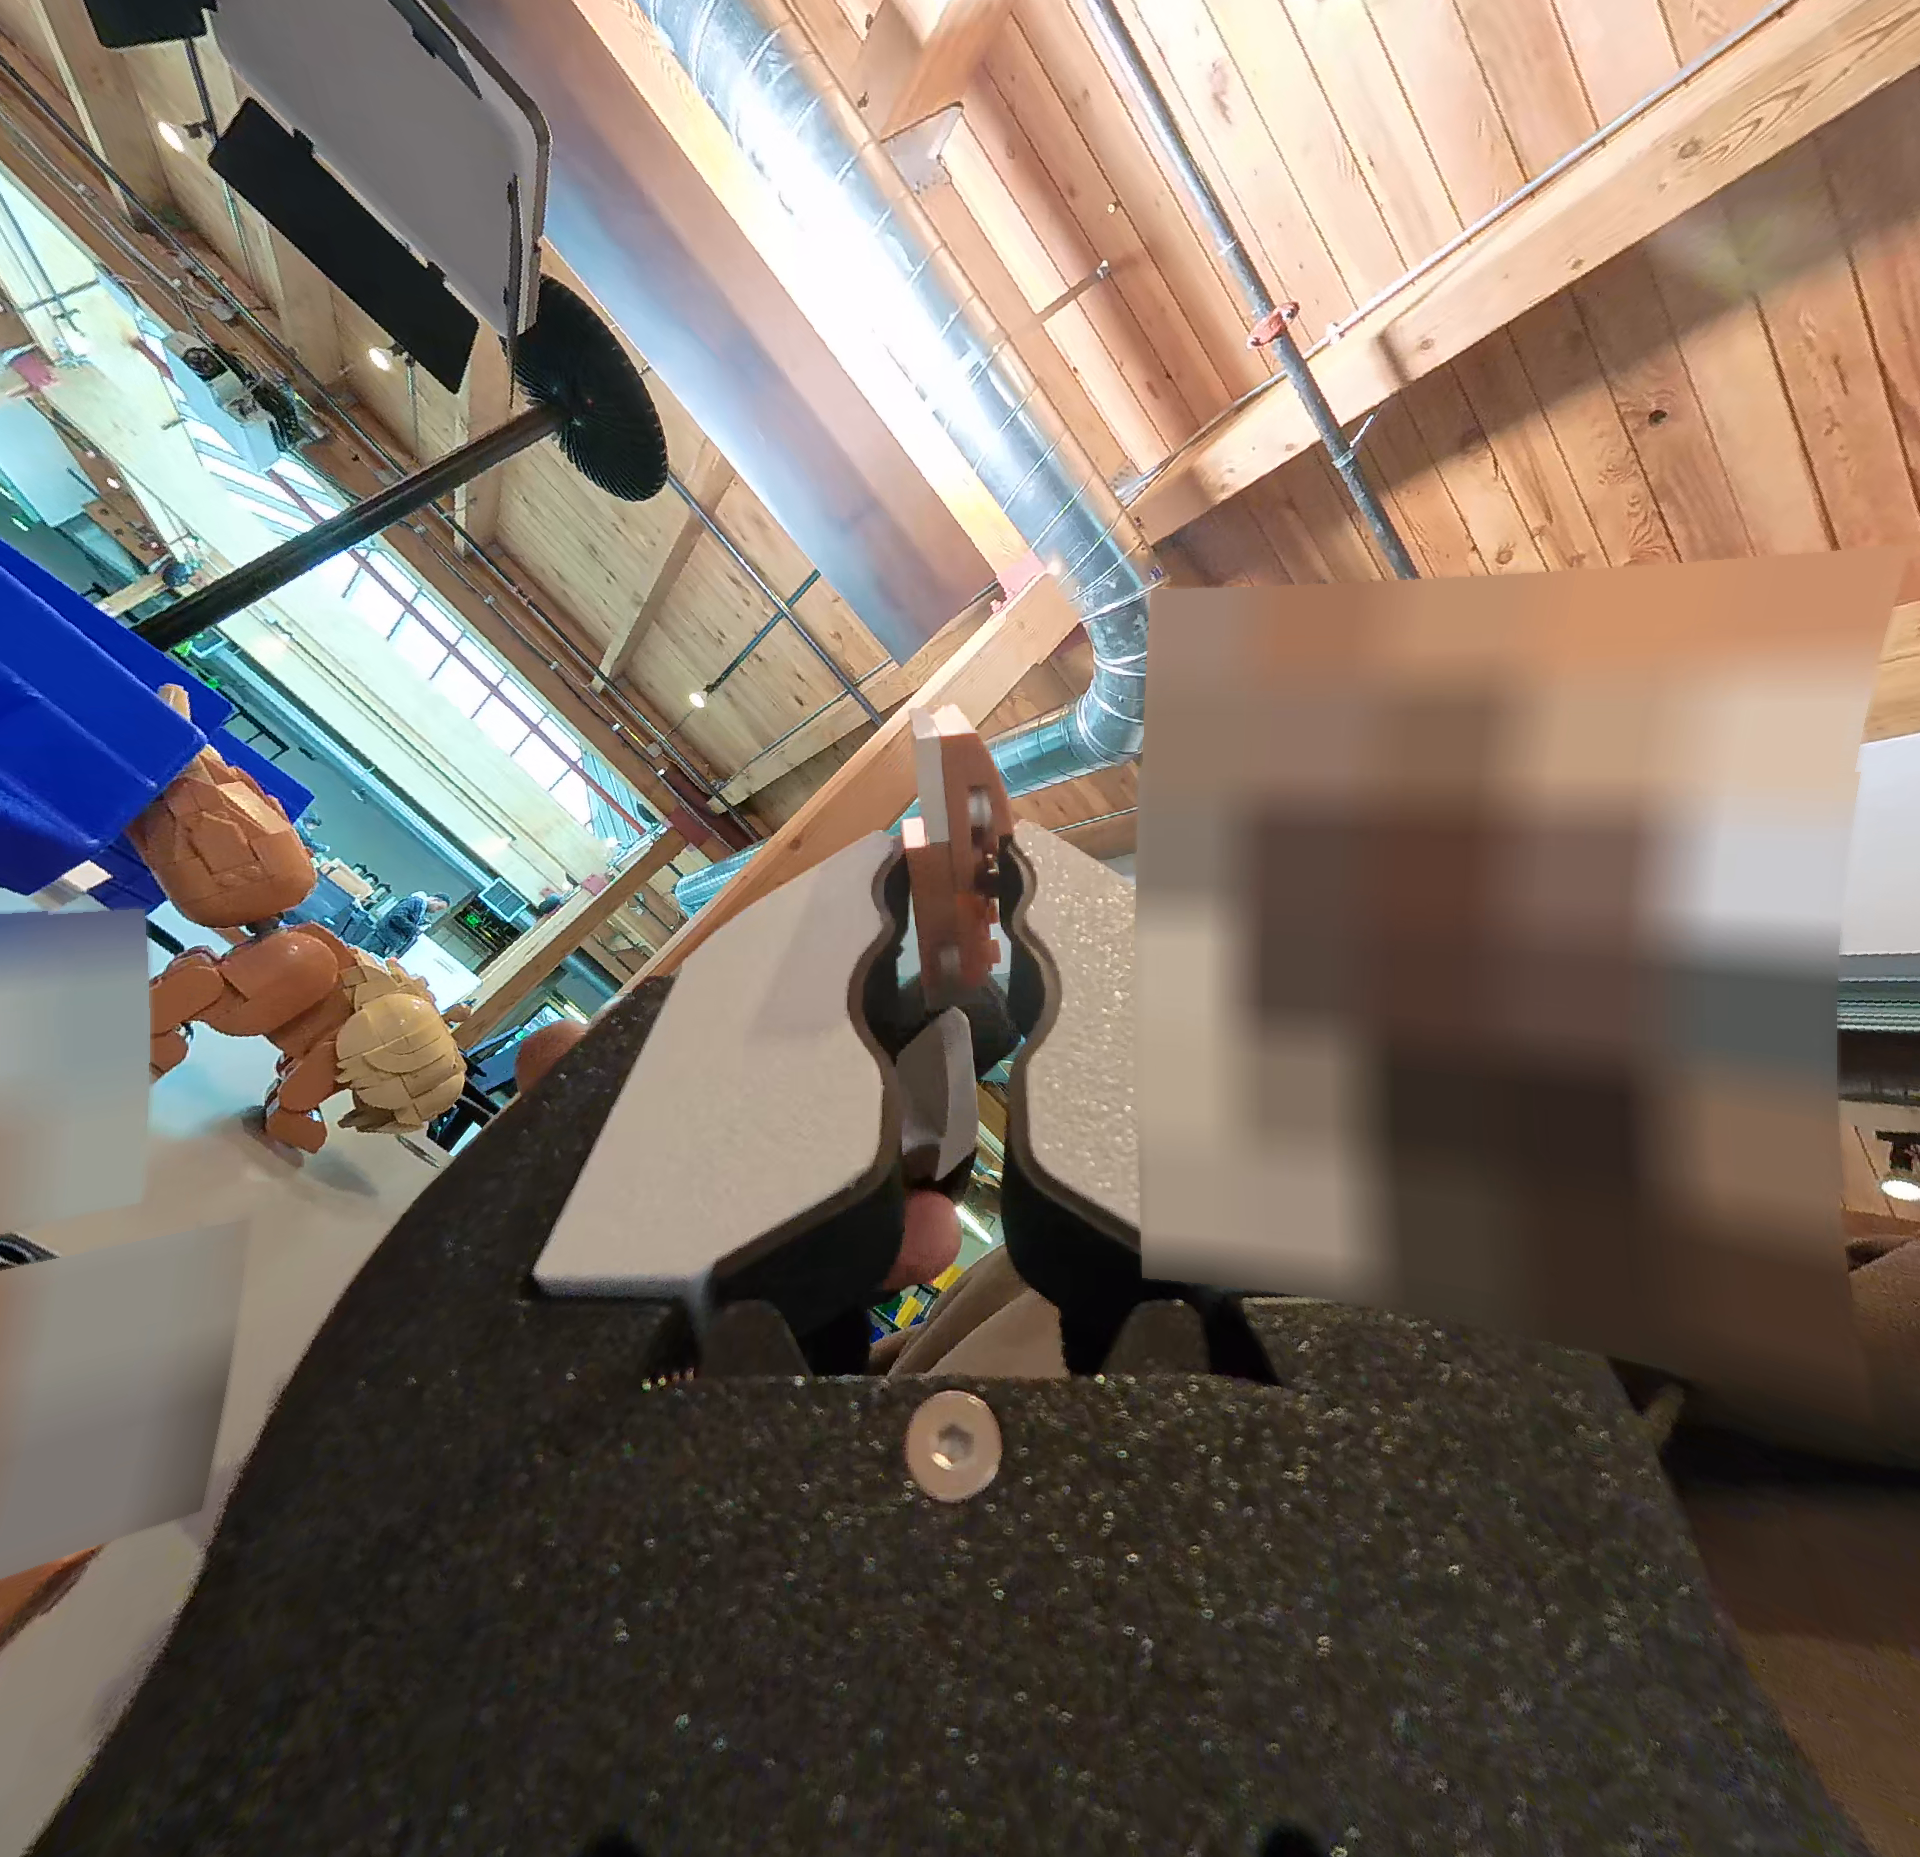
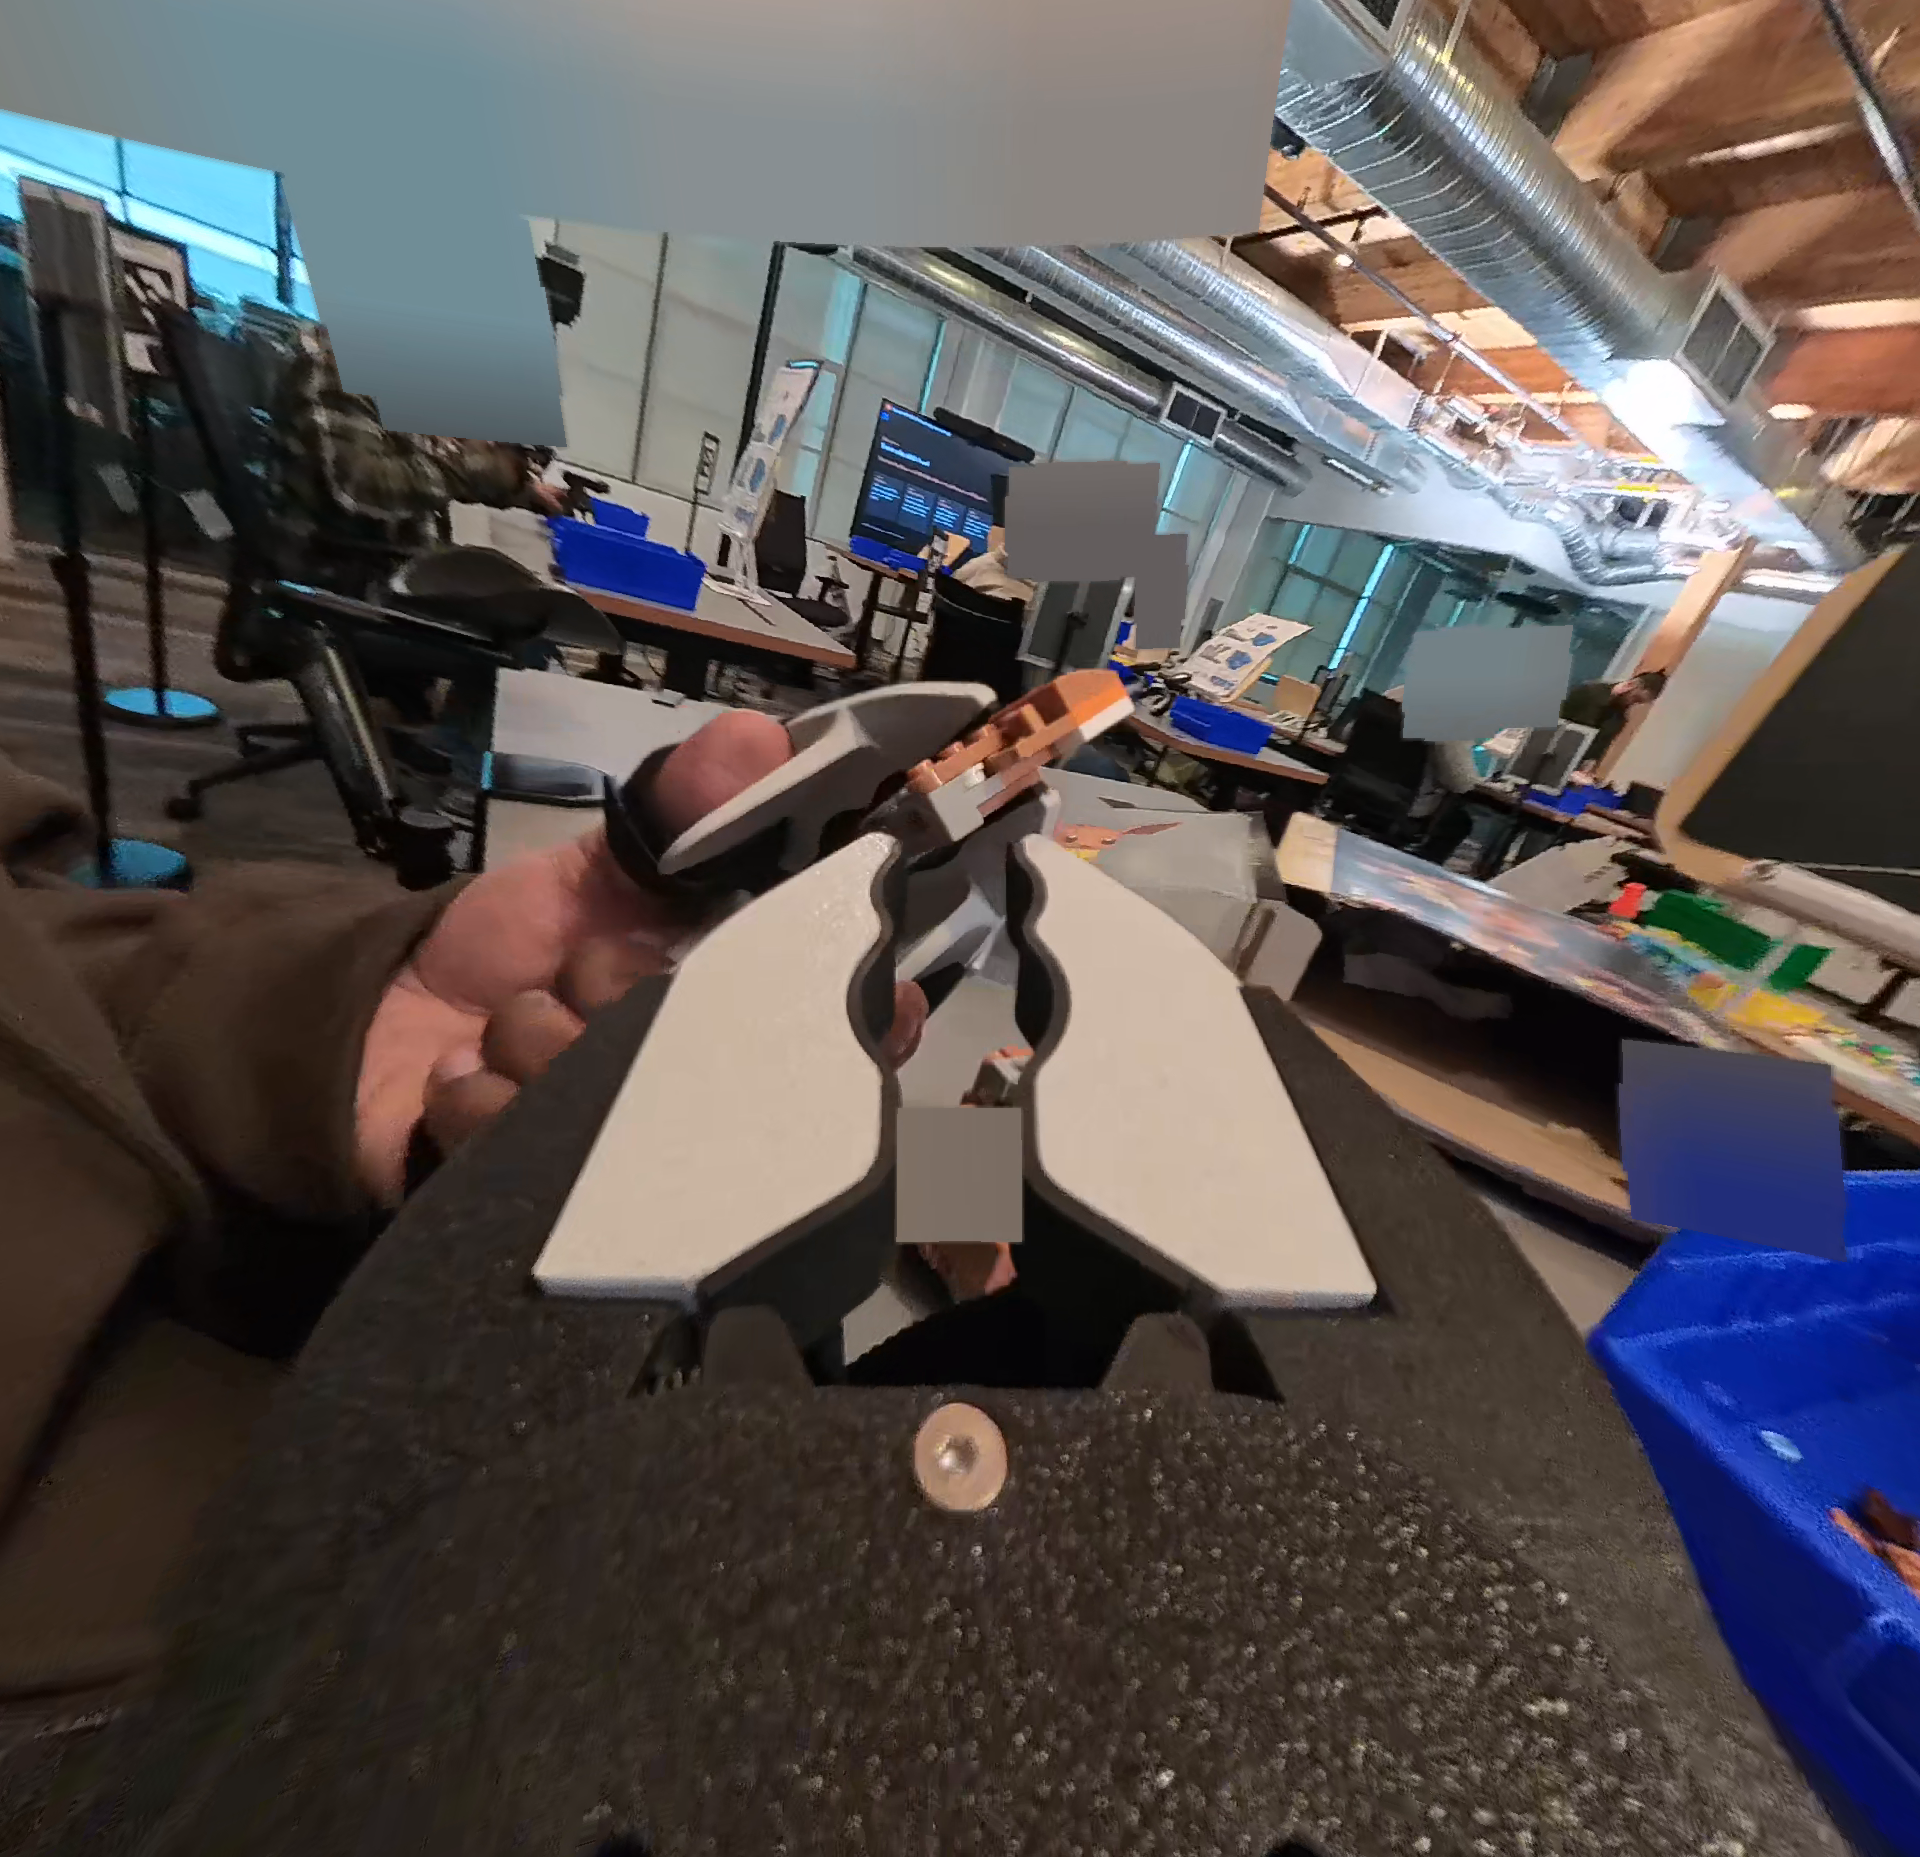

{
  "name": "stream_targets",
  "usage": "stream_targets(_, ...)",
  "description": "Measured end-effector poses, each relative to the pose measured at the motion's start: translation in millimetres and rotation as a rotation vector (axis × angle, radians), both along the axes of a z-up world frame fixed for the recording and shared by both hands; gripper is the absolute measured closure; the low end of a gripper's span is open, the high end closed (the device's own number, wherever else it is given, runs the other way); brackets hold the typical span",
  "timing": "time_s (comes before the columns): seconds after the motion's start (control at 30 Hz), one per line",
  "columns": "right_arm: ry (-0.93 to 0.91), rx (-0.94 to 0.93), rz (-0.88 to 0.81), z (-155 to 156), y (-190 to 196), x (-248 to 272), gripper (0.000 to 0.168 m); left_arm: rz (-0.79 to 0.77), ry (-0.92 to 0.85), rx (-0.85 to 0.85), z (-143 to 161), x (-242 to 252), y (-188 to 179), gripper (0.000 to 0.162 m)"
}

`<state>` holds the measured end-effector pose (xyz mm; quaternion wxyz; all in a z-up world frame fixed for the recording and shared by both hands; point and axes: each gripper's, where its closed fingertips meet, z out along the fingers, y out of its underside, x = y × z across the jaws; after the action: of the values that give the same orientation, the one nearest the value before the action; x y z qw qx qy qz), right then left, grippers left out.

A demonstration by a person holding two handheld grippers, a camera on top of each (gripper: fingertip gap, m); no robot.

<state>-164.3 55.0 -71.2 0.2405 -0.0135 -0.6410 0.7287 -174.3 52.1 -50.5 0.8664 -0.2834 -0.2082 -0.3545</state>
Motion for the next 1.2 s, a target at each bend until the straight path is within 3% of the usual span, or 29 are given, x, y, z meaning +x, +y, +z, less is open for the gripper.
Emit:
stream_targets(0.3,0.254,0.095,-0.313,-0.2,-4.8,-11.0,0.142,0.056,-0.120,0.021,-3.6,-9.6,6.9,0.146)
stream_targets(0.4,0.262,0.127,-0.391,-4.7,-5.7,-17.9,0.148,0.101,-0.158,0.020,-6.3,-14.2,6.3,0.146)
stream_targets(0.57,0.214,0.098,-0.329,-2.6,-3.2,-16.0,0.151,0.158,-0.116,-0.062,-7.3,-13.0,7.1,0.146)
stream_targets(0.8,0.026,0.056,-0.134,-1.5,3.1,-17.0,0.151,0.292,0.044,-0.347,-14.1,-15.0,7.7,0.137)
stream_targets(0.9,-0.070,0.096,-0.036,-7.6,7.0,-18.6,0.151,0.392,0.177,-0.540,-16.6,-19.4,-1.3,0.125)
stream_targets(1.0,-0.186,0.170,0.092,-17.6,10.5,-17.8,0.151,0.472,0.466,-0.784,-15.3,-13.9,-6.0,0.112)
stream_targets(1.1,-0.277,0.252,0.202,-25.6,12.8,-15.9,0.151,0.419,0.811,-1.086,-35.6,-8.8,3.1,0.099)
stream_targets(1.2,-0.313,0.342,0.267,-33.4,12.3,-12.3,0.151,0.345,1.054,-1.282,-58.8,-14.5,11.5,0.092)
